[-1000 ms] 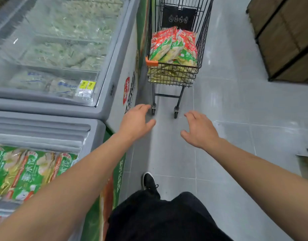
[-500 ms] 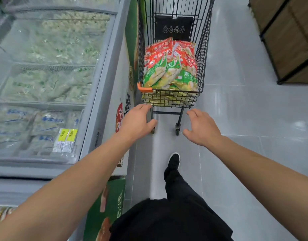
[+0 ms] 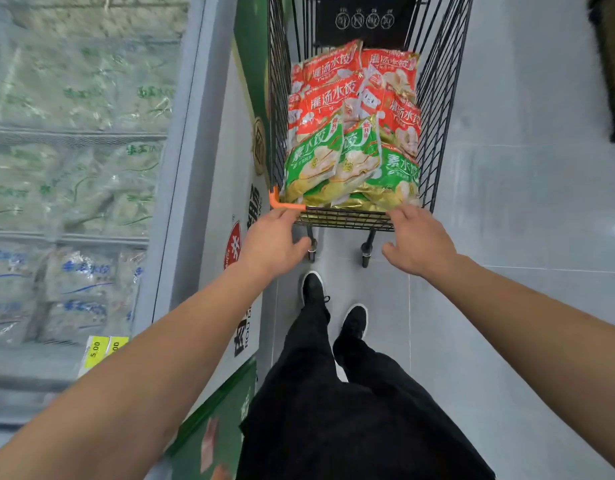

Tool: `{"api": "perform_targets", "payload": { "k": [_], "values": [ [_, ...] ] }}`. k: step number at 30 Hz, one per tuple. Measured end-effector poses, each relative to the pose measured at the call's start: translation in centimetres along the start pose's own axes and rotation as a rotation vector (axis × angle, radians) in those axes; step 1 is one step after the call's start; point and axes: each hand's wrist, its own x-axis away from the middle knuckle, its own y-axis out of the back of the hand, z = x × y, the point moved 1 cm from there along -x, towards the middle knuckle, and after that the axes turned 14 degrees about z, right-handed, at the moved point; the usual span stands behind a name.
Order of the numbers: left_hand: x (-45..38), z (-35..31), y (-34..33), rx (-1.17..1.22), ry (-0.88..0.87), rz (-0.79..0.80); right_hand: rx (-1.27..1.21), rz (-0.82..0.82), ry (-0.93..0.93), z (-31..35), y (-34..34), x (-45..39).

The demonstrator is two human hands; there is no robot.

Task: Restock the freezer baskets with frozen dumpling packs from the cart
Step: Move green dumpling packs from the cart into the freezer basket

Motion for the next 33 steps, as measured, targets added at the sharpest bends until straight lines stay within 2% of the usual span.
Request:
{"api": "perform_targets", "payload": {
  "k": [7, 14, 20, 29, 33],
  "values": [
    [-7.9, 3.1, -0.2, -0.125, 0.022, 0.27, -0.003, 0.151, -0.084, 0.2, 0.7, -5.4],
    [-10.6, 5.2, -1.9, -0.062, -0.005, 0.354, -0.06, 0.32, -0.135, 1.0, 0.0, -8.7],
    [-11.0, 4.8, -2.9, -0.035, 0.066, 0.349, -0.054, 0.302, -0.136, 0.0, -1.9, -9.0],
    [-11.0, 3.9, -5.7, -0.017, 0.133, 0.192, -0.128, 0.21, -0.101, -1.0, -4.6, -8.5],
    [-10.0, 3.1, -7.0, 0.031, 0.157, 0.204, -0.162, 0.19, -0.1, -1.6, -6.8, -7.4]
  ]
}}
